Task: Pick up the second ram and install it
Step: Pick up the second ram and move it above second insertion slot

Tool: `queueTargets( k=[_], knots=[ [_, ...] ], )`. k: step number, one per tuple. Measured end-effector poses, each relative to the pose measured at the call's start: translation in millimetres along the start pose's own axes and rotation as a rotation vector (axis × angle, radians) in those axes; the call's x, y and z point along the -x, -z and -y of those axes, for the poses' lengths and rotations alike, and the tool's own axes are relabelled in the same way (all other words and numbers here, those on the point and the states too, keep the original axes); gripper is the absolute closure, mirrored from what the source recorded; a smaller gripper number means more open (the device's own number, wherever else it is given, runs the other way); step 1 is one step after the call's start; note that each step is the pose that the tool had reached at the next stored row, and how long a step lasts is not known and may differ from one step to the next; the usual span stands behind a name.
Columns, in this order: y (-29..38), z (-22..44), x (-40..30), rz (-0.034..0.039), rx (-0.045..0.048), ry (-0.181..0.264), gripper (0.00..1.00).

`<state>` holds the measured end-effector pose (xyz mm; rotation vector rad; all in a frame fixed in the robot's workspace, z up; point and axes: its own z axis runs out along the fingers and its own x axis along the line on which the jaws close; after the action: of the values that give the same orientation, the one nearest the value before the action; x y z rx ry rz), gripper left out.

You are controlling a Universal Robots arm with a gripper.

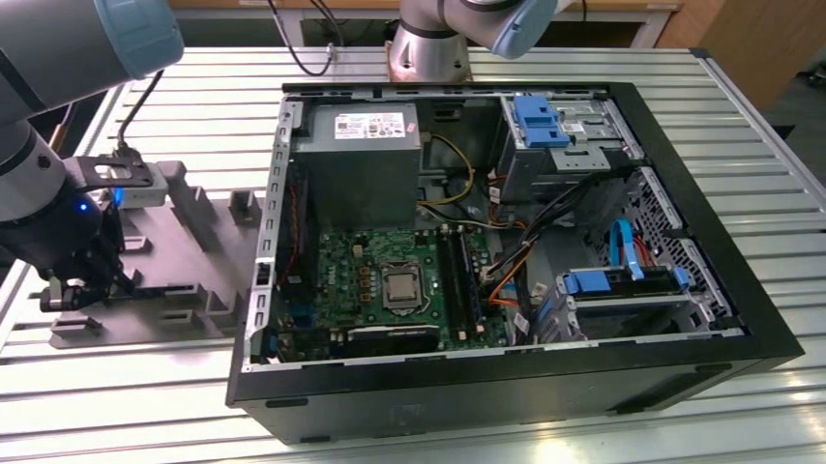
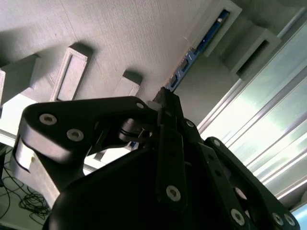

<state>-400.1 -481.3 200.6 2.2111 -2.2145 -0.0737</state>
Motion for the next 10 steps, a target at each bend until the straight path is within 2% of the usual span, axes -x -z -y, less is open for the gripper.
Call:
queueTargets(
  k=[6, 10],
  knots=[
    [0.1, 0.0, 0.0, 0.0001, -0.0004, 0.0, 0.89],
    [2.7, -0.1, 0.0, 0.0, -0.0004, 0.0, 0.89]
  ],
)
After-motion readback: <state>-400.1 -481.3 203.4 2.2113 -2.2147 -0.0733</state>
